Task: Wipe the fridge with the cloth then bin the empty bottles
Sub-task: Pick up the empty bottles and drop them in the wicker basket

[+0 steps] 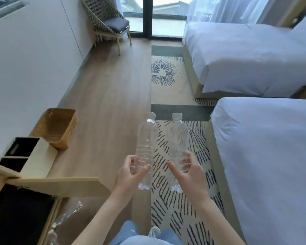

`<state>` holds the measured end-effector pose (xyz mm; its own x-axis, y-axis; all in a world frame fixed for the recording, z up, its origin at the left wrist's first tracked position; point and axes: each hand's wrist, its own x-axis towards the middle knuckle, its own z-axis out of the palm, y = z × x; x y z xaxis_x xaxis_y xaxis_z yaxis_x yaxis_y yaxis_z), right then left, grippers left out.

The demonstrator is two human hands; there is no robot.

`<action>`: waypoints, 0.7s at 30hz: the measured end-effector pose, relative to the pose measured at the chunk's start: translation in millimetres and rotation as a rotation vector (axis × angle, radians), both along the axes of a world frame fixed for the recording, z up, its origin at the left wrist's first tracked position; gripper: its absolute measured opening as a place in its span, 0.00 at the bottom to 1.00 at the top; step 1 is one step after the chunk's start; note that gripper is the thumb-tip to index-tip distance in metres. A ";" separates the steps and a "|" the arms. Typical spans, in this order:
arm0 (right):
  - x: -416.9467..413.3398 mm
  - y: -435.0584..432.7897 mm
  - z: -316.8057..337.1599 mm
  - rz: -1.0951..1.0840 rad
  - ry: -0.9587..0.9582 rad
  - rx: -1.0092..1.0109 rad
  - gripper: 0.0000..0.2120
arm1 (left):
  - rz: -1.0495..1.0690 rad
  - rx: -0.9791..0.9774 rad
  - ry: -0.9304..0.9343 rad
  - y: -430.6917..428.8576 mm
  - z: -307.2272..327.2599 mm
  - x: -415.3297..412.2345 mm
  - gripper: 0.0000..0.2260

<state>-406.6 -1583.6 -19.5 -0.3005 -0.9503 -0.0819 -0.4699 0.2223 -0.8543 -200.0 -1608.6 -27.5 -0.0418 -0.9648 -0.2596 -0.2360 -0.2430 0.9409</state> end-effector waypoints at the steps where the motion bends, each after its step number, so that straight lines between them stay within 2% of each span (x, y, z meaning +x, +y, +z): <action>1: -7.5 -7.8 0.4 -0.016 -0.009 0.001 0.35 | -0.004 0.001 -0.004 -10.6 0.3 -6.8 0.28; 11: -26.3 -142.8 -20.5 -0.037 0.014 0.043 0.34 | -0.010 0.000 0.022 -154.4 -16.0 -32.5 0.28; 16: -19.8 -270.9 -20.8 -0.014 0.030 -0.005 0.33 | 0.013 -0.026 0.099 -279.3 -27.8 -30.8 0.28; 21: -6.3 -414.1 5.4 0.008 0.003 -0.039 0.37 | 0.005 -0.081 0.115 -425.3 -9.3 -11.6 0.29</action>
<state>-412.9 -1997.7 -14.1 -0.2926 -0.9552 -0.0439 -0.4742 0.1849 -0.8608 -211.6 -2033.9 -36.8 -0.0620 -0.9826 -0.1749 -0.1246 -0.1662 0.9782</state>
